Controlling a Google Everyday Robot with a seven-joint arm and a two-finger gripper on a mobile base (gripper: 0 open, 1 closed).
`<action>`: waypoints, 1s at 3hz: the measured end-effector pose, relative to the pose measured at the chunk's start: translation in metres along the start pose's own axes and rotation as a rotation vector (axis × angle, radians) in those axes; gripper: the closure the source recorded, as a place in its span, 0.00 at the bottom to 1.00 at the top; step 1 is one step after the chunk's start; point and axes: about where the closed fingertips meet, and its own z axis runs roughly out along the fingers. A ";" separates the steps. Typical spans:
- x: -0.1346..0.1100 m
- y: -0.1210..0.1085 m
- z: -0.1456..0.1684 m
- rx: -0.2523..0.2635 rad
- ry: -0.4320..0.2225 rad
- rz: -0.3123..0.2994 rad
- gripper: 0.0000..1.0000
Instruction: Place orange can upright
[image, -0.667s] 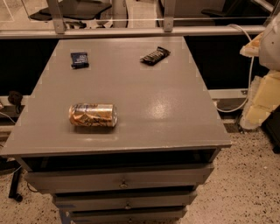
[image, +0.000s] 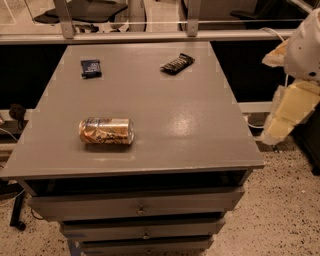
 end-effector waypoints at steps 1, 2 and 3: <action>-0.047 0.001 0.029 -0.060 -0.109 0.004 0.00; -0.104 0.005 0.053 -0.126 -0.210 0.024 0.00; -0.153 0.015 0.066 -0.182 -0.285 0.050 0.00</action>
Offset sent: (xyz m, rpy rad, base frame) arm 0.0513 0.1774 -0.0308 0.3661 0.1203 0.0721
